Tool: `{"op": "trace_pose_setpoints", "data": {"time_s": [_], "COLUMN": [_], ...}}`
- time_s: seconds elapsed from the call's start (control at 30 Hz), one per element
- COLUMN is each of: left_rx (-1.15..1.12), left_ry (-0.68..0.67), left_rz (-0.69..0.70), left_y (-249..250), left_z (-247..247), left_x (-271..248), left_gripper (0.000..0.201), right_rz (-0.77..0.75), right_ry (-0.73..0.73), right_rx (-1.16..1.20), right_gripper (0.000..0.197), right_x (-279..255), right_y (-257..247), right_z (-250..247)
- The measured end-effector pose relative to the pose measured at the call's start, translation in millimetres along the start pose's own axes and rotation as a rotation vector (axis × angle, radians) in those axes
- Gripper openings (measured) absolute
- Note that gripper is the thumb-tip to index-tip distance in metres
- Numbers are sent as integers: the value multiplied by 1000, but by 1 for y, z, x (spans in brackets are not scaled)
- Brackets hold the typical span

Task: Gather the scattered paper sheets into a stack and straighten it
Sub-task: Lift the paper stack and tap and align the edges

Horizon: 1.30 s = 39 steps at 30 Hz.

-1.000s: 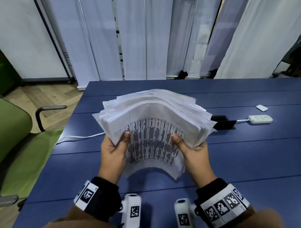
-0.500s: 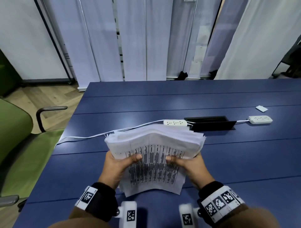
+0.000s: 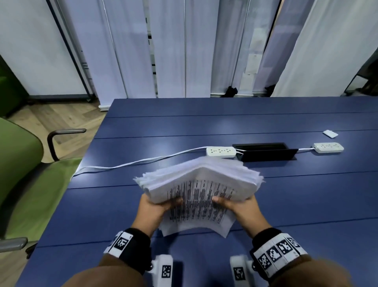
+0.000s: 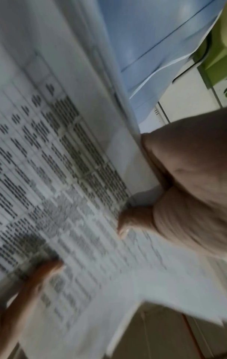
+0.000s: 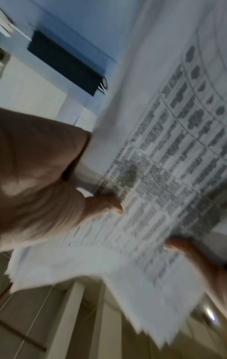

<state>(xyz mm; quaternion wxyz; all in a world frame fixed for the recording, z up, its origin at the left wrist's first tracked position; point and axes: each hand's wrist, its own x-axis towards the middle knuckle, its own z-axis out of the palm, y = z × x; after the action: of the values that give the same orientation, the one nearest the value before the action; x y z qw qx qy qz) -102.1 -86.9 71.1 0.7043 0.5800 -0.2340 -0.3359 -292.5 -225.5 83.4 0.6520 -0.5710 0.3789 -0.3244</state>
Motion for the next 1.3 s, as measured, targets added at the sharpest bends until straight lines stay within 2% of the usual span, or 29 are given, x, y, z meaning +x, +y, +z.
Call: {"op": "trace_pose_setpoints", "data": {"time_s": [0.07, 0.13, 0.27, 0.37, 0.43, 0.6, 0.7, 0.73, 0.77, 0.83, 0.87, 0.9, 0.93, 1.0, 1.03, 1.1, 1.23, 1.3], "left_rx": [7, -7, -86, -85, -55, -33, -29, -34, -49, -90, -104, -110, -113, -107, -107, -103, -46, -3], "left_ry": [64, 106, 105, 77, 73, 29, -15, -3, 22, 69, 78, 78, 81, 87, 83, 76, 37, 27], "left_rz": [47, 96, 264, 319, 290, 142, 67, 76, 98, 165, 206, 252, 297, 368, 385, 372, 196, 105], "left_y": [14, 34, 75, 79, 68, 23, 11, 12, 15, 31, 41, 52, 61, 74, 76, 70, 26, 7], "left_z": [10, 15, 25, 24, 16, -12, -7, -2, 4, 15, 19, 22, 23, 23, 22, 17, -6, -17], "left_x": [3, 9, 9, 10, 10, 16, 20, 22, 22, 23, 22, 21, 20, 19, 18, 18, 20, 23], "left_gripper": [28, 20, 21, 20, 24, 50, 73, 73, 63, 35, 25, 21, 20, 20, 22, 32, 69, 80], "right_rz": [-29, -86, -229, -260, -245, -147, -48, -24, -15, -29, -52, -92, -134, -224, -266, -277, -134, -61], "right_ry": [61, 95, 93, 70, 61, -27, -42, -28, -5, 42, 66, 74, 74, 45, 19, -29, -98, -93], "right_rx": [17, 50, 117, 128, 90, -8, 48, 87, 109, 145, 164, 173, 173, 167, 177, 188, 92, 80], "right_gripper": [65, 50, 34, 31, 35, 48, 48, 54, 66, 99, 105, 100, 83, 35, 23, 22, 55, 57], "right_x": [3, 3, -7, -8, -6, 3, 8, 10, 13, 17, 18, 19, 19, 14, 11, 10, 13, 12], "right_y": [-8, -28, -75, -78, -67, -29, -18, -17, -16, -23, -31, -39, -47, -67, -71, -67, -27, -14], "right_z": [11, 20, 31, 33, 30, 4, 2, 5, 7, 14, 16, 16, 15, 18, 18, 16, 4, 2]}}
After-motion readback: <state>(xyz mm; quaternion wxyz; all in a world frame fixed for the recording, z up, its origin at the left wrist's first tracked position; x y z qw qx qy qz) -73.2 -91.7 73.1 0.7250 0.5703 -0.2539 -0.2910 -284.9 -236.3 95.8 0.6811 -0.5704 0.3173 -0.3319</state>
